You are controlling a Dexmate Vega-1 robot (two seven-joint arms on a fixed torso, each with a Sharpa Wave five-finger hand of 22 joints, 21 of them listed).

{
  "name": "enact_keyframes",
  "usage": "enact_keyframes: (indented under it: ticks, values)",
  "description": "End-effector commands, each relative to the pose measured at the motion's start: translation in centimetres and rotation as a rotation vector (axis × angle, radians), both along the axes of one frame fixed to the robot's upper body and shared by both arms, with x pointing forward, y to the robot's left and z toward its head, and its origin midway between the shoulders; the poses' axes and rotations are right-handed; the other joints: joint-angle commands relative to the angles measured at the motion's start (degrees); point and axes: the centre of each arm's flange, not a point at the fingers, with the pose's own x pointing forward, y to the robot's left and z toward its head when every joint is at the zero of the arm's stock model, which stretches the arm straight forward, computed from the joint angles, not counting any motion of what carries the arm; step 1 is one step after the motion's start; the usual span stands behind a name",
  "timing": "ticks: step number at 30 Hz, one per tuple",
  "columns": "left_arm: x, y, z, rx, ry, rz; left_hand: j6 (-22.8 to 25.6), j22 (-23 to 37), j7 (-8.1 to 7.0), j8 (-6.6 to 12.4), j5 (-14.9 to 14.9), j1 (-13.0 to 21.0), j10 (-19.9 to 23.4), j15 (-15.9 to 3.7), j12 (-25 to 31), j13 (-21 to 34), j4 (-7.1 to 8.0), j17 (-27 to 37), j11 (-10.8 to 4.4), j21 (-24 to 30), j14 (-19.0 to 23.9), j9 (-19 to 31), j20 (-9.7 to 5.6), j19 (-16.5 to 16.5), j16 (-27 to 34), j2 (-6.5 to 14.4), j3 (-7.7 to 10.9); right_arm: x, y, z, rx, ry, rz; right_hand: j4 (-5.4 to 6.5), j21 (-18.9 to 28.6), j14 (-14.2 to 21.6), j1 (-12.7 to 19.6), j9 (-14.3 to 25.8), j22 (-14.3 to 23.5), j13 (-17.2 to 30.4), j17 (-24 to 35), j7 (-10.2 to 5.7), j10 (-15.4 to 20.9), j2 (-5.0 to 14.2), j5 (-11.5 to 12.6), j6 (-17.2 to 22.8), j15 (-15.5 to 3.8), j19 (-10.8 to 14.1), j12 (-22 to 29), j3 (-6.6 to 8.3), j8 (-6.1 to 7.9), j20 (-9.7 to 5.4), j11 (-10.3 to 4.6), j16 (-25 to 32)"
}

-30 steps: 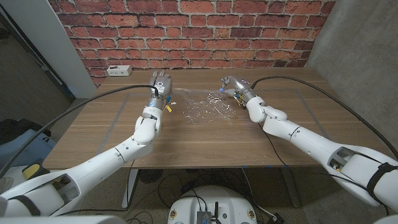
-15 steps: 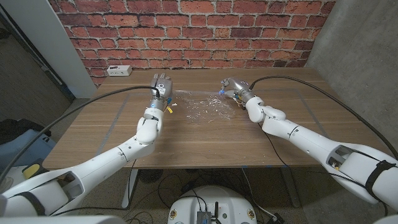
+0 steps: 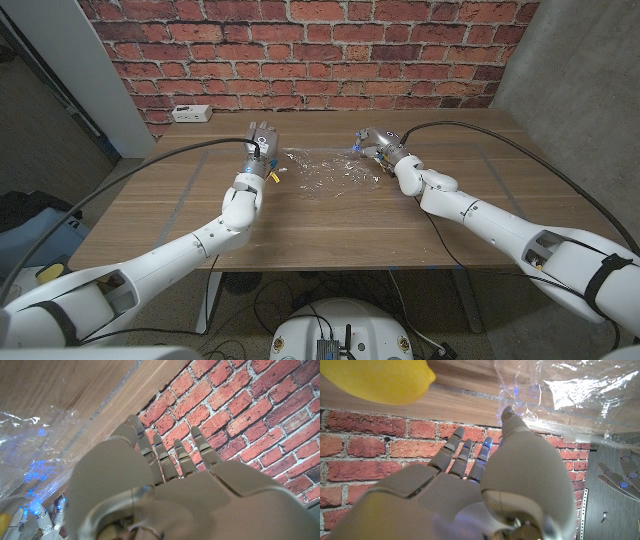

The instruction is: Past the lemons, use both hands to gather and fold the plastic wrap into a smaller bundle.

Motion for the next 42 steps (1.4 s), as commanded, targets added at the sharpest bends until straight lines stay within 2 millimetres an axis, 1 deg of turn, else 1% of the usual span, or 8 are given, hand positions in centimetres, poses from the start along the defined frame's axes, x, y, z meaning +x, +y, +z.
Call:
enact_keyframes:
  ticks: [1,4,9,12,20,22,26,42]
  values:
    - [0.3,-0.1,0.1,0.034,0.027,0.029,-2.92,0.00,-0.28,-1.96,-0.07,-0.84,-1.07,-3.55,-0.51,0.22,0.00,0.13,-0.06,-0.19,-0.74,-0.94,-0.21,-0.17,-0.29,-0.34,-0.73,0.2,-0.1,0.0,-0.002,0.018,-0.017,0.12,-0.07,0.32,0.10,-0.03,0.13,0.21,0.09,-0.61,-0.50,0.41,0.01,-1.87,-7.39,0.26,-0.11,-0.11,-0.90,0.08,0.32,0.29]
    - [0.2,-0.2,0.1,0.039,0.030,0.030,-5.65,-0.03,-0.86,-3.84,-0.16,-1.16,-1.52,-3.49,-0.59,0.24,-0.01,0.13,-0.33,-0.26,-0.93,-1.75,-0.26,-0.19,-0.25,-0.73,-1.24,0.2,-0.1,0.0,-0.001,0.018,-0.018,-0.01,-0.05,0.37,0.25,-0.37,0.13,0.22,0.04,-1.41,-0.84,0.26,-0.03,-5.20,-7.27,0.32,-0.10,-0.14,-2.68,0.17,0.51,0.24]
    - [0.1,-0.4,0.4,0.046,0.035,0.022,-12.21,-0.05,-3.02,-8.15,-0.33,-1.84,-2.65,-3.36,-0.73,0.27,0.09,0.18,-0.30,-0.48,-1.65,-3.63,-0.31,-0.42,-0.28,-1.37,-2.18,0.1,-0.2,0.1,0.000,0.021,-0.019,-0.07,-0.07,0.37,0.39,-0.91,0.13,0.23,0.00,-2.81,-1.50,0.11,0.00,-11.17,-7.20,0.30,-0.10,-0.19,-5.75,0.40,0.71,0.14]
    - [-0.1,-0.5,0.6,0.050,0.043,0.014,-15.48,-0.06,-3.56,-9.82,-0.51,-2.55,-4.00,-2.71,-1.01,0.27,0.22,0.18,-0.24,-0.76,-2.27,-4.69,-0.35,-0.86,-0.36,-2.02,-2.92,0.1,-0.3,0.1,0.002,0.021,-0.022,-0.06,-0.10,0.36,0.42,-1.03,0.13,0.24,-0.01,-2.95,-1.80,0.09,0.02,-12.69,-7.20,0.25,-0.13,-0.21,-6.41,0.38,0.85,0.10]
    - [-0.6,-1.0,1.0,0.028,0.048,-0.044,-17.33,-0.01,-3.28,-10.21,-0.54,-4.65,-4.96,-2.25,-1.10,0.31,1.64,0.47,0.28,-1.05,-2.65,-5.54,0.08,-1.45,-0.12,-0.90,-3.56,-0.3,-0.4,-0.3,0.023,0.013,-0.003,0.12,-0.09,0.43,0.23,-1.11,0.13,0.24,0.04,-2.75,-1.85,0.24,0.01,-12.66,-7.02,0.28,-0.08,-0.25,-6.39,0.46,1.11,0.14]
    - [-0.7,-1.1,1.0,0.009,0.062,-0.073,-17.77,0.06,-2.58,-10.14,-0.41,-6.26,-4.97,-2.08,-0.94,0.35,2.89,0.69,0.54,-1.08,-2.55,-5.99,0.19,-1.53,0.12,0.65,-3.65,-0.5,-0.5,-0.4,0.029,0.014,0.004,0.63,-0.07,0.47,-0.43,-1.16,0.14,0.25,0.14,-2.67,-1.83,0.56,-0.07,-12.69,-6.94,0.32,-0.03,-0.38,-6.40,0.50,1.39,0.21]
    - [-1.2,-1.4,1.0,-0.021,0.081,-0.125,-18.78,0.13,-1.58,-10.25,-0.35,-7.73,-5.38,-1.98,-0.95,0.37,3.65,0.69,1.02,-1.18,-2.15,-6.52,0.33,-1.82,0.25,1.22,-3.90,-0.9,-0.5,-0.6,0.042,0.015,0.020,1.73,0.03,0.71,-2.27,-1.28,0.15,0.26,0.30,-2.08,-1.83,0.64,-0.33,-12.99,-6.46,0.57,0.07,-0.95,-6.50,0.86,2.19,0.33]
    - [-2.8,-1.7,0.5,-0.100,0.121,-0.249,-21.43,0.30,-1.31,-10.47,-0.53,-13.31,-6.30,-1.24,-0.96,0.38,6.63,0.90,2.16,-1.67,-2.23,-8.16,1.50,-3.09,0.28,2.13,-5.35,-2.6,-0.7,-0.8,0.074,0.036,0.090,5.93,0.22,1.45,-9.01,-1.61,0.18,0.28,0.90,-0.37,-2.45,2.41,-1.03,-15.72,-4.97,1.17,0.12,-1.33,-7.18,1.25,4.55,0.32]
